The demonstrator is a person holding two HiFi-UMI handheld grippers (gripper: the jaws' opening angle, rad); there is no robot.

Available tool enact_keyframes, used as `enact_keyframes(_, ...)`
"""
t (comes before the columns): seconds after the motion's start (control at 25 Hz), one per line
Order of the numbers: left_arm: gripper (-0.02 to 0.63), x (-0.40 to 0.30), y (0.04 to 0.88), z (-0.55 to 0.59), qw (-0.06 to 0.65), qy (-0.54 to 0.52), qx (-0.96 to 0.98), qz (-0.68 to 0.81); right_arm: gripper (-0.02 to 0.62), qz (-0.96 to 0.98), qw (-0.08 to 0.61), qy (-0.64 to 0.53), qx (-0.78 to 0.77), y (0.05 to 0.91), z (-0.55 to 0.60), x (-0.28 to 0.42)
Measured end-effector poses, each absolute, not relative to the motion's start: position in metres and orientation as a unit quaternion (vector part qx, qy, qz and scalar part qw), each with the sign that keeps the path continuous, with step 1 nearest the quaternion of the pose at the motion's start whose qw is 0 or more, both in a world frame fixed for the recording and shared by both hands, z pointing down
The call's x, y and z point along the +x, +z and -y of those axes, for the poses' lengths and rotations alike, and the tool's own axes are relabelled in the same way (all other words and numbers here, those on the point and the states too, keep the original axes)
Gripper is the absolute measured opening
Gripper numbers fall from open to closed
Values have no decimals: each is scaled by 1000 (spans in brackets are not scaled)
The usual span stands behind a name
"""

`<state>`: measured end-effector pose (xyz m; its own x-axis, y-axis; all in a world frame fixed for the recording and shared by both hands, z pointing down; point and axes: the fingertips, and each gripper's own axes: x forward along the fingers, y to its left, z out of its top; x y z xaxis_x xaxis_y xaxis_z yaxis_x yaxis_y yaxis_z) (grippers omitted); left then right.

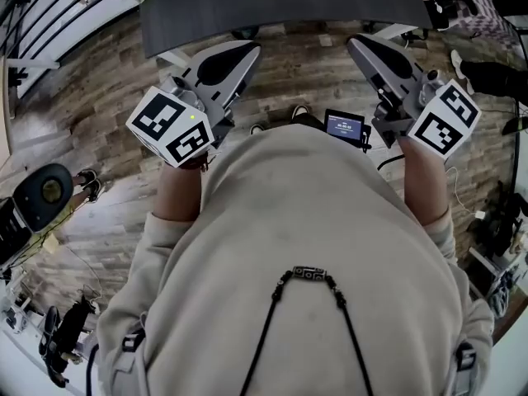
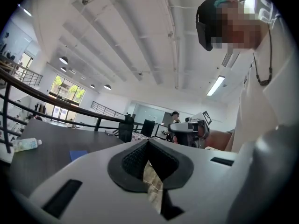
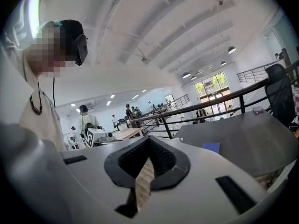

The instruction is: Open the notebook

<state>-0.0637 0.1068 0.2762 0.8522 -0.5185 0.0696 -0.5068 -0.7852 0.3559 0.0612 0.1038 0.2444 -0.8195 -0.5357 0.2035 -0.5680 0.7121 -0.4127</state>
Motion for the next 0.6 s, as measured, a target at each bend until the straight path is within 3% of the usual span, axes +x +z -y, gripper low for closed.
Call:
enact_keyframes(0.28, 3, -115, 282, -83, 189, -11, 918, 348, 16, 942, 46, 233, 236, 253, -55, 17)
enact_keyframes(0.6, 3, -89, 278, -64, 183, -21, 914, 362, 15, 952, 51, 226, 200, 247, -27, 25)
